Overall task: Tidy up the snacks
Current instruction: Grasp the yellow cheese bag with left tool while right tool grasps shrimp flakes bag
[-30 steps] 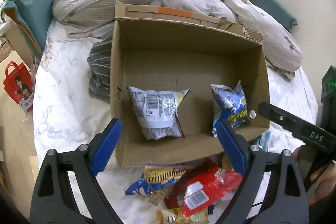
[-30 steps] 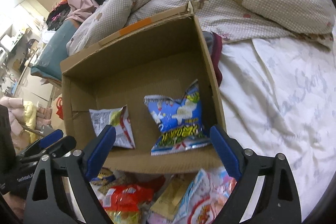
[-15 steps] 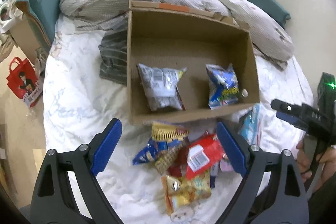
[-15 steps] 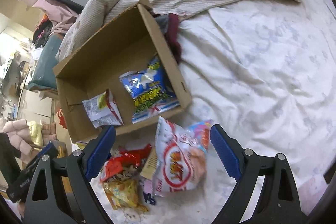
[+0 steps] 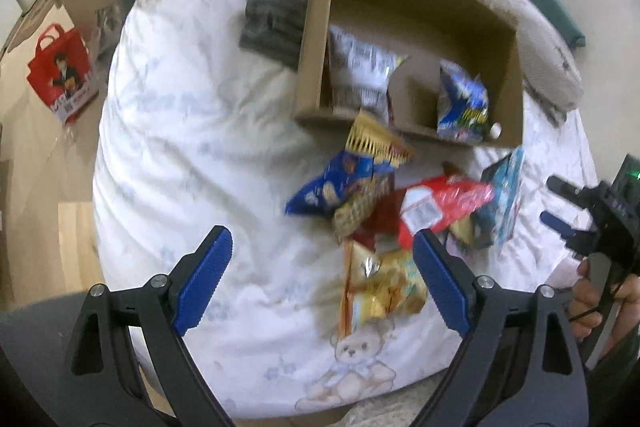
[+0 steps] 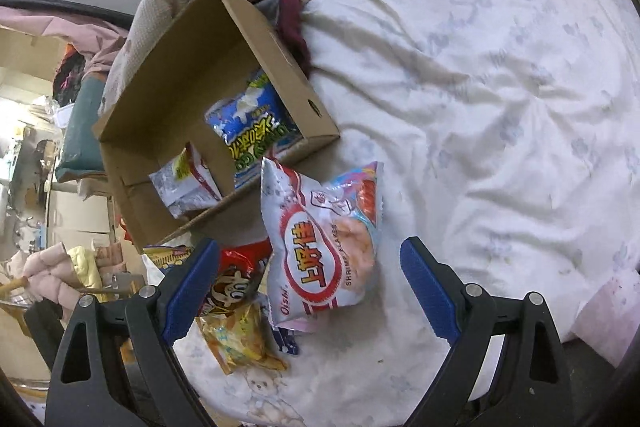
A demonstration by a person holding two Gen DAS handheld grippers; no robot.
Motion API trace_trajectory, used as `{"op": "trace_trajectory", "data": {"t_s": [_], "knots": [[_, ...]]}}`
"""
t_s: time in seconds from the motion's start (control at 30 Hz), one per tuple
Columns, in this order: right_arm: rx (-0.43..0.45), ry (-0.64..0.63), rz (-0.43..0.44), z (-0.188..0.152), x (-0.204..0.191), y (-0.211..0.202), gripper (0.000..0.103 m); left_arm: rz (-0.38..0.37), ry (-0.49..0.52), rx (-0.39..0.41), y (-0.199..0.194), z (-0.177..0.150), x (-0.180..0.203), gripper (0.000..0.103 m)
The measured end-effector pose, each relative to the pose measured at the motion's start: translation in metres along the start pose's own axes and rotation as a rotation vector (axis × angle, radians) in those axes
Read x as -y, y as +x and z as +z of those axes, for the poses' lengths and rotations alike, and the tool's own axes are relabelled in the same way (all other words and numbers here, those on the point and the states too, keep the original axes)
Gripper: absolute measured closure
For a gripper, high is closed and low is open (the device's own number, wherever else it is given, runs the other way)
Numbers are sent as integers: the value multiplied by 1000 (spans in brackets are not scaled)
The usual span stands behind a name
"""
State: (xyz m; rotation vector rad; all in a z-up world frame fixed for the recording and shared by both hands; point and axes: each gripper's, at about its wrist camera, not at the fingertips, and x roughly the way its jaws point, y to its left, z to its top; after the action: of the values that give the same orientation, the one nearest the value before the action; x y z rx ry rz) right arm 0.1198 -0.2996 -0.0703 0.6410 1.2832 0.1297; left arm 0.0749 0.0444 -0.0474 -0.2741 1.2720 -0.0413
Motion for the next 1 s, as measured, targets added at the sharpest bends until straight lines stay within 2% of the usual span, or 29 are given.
{"op": "trace_trajectory", "data": {"t_s": [0.17,0.3,0.37,0.47,0.77,0.87,1.0], "knots": [[1,-16,-19,-3,-3,1,9,-3,7,-118,37,-29,22,13],[4,-12,-9,-3,-4,1,9,-4,33,-157,61,-44,46,13],[5,-7,-4,-2,-2,0,9,20,63,-171,76,-46,58,13],[-4,-2,-24,-2,0,3,9,23,86,-190,88,-50,68,13],[-110,-68,-119,-3,-15,49,9,34,163,-183,97,-59,93,15],[-139,-91,-174,-2,-18,67,9,38,174,-178,96,-62,100,21],[-169,-86,-203,-4,-16,82,9,27,174,-168,92,-63,99,30]]}}
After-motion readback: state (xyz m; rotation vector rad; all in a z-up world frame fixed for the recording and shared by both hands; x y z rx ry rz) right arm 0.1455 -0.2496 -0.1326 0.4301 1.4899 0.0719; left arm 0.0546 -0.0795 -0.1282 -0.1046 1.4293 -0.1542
